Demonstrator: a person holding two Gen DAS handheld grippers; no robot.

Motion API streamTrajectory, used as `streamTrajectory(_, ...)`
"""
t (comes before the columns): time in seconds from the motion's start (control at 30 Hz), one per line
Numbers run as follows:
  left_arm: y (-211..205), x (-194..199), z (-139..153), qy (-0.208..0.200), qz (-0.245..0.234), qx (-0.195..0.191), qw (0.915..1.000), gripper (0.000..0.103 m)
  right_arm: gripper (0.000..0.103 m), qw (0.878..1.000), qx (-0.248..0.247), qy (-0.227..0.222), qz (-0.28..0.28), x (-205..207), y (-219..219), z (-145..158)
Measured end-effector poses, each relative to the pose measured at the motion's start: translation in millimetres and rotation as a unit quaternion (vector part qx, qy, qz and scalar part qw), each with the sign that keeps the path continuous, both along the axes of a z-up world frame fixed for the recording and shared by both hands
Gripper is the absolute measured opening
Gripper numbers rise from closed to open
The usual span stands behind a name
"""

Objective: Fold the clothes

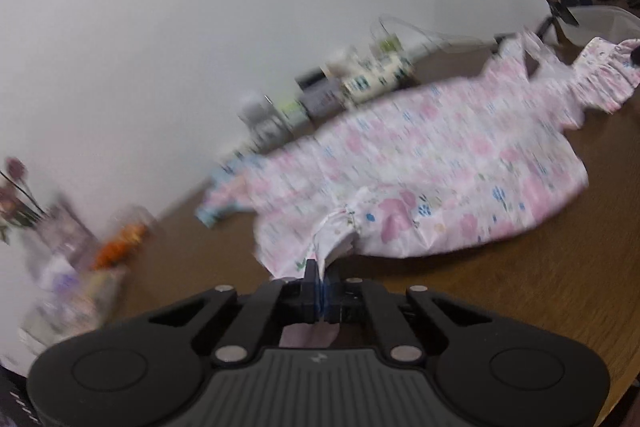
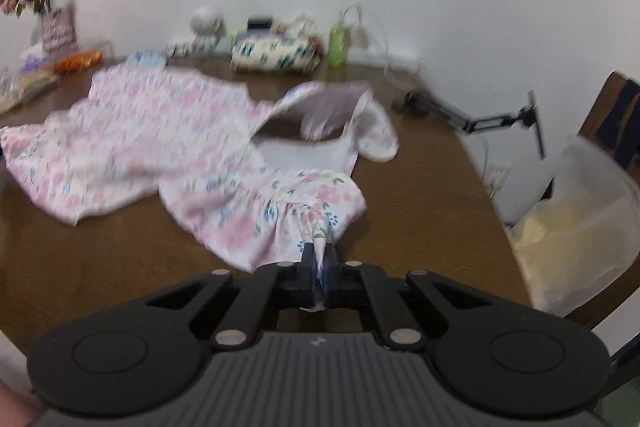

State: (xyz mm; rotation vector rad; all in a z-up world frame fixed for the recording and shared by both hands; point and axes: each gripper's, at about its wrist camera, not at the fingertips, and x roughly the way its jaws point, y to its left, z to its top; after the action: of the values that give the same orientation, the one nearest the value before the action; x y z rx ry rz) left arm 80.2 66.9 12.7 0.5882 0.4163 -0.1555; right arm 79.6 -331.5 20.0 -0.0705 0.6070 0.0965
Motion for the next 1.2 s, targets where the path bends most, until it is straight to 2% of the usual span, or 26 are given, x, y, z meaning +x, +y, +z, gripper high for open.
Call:
streamTrajectory(0.13, -2, -15, 39, -0.058, 0.013, 0.005, 0.9982, 0.0, 0.002, 0.999, -0.006, -0.05, 0.0, -7, -1, 37)
streamTrajectory(0.27, 0, -39, 81, -0.111, 0.029, 0.002, 0.9934, 0.0, 0.002, 0.993, 0.0, -0.114, 0.011, -26, -2, 92)
streamTrajectory(0.37, 8, -65, 113, -0.134, 0.037, -0.01, 0.9902, 0.0, 0.002, 0.988, 0.008, -0.152, 0.02, -48, -6, 134)
streamTrajectory(0.53, 3, 10, 119, -0.067, 0.062, -0.007, 0.9958, 0.001, 0.002, 0.98, 0.002, -0.196, 0.029, -64, -19, 205)
streamTrajectory(0.6, 2, 40, 121, -0.04, 0.072, -0.006, 0.9965, 0.001, 0.002, 0.982, 0.0, -0.186, 0.035, -43, -21, 226)
streamTrajectory(0.67, 0, 70, 123, -0.013, 0.082, -0.005, 0.9965, 0.001, 0.002, 0.987, -0.006, -0.158, 0.038, -9, -21, 234)
streamTrajectory(0.8, -3, 130, 128, 0.041, 0.102, -0.002, 0.9939, 0.002, 0.002, 0.998, -0.004, -0.065, 0.026, 87, -13, 200)
streamTrajectory(0.87, -5, 160, 130, 0.068, 0.112, -0.001, 0.9914, 0.002, 0.002, 1.0, -0.005, -0.012, 0.012, 139, 1, 165)
streamTrajectory(0.9, -7, 179, 125, 0.084, 0.118, -0.003, 0.9894, 0.006, 0.002, 1.0, -0.003, 0.017, 0.0, 164, 6, 142)
streamTrajectory(0.93, -11, 207, 103, 0.109, 0.125, -0.015, 0.986, 0.009, 0.002, 0.999, 0.0, 0.046, -0.013, 188, 11, 118)
streamTrajectory(0.97, -12, 233, 78, 0.135, 0.131, -0.027, 0.9818, 0.023, 0.004, 0.997, 0.008, 0.077, -0.026, 210, 14, 91)
streamTrajectory(1.0, -12, 257, 55, 0.155, 0.151, -0.037, 0.9755, 0.042, 0.007, 0.993, 0.018, 0.108, -0.039, 232, 16, 65)
streamTrajectory(1.03, -9, 274, 36, 0.165, 0.175, -0.048, 0.9694, 0.045, 0.018, 0.991, 0.035, 0.122, -0.05, 243, 13, 46)
streamTrajectory(1.07, -5, 280, 24, 0.165, 0.185, -0.063, 0.9667, 0.043, 0.031, 0.988, 0.054, 0.131, -0.06, 252, 10, 30)
streamTrajectory(1.1, -1, 284, 14, 0.165, 0.187, -0.079, 0.9652, 0.043, 0.036, 0.985, 0.073, 0.141, -0.07, 261, 6, 13)
streamTrajectory(1.17, 1, 278, 15, 0.152, 0.154, -0.094, 0.9718, 0.045, 0.042, 0.985, 0.103, 0.127, -0.06, 256, -6, 6)
streamTrajectory(1.2, 0, 273, 16, 0.143, 0.137, -0.094, 0.9756, 0.049, 0.044, 0.987, 0.097, 0.116, -0.048, 250, -7, 7)
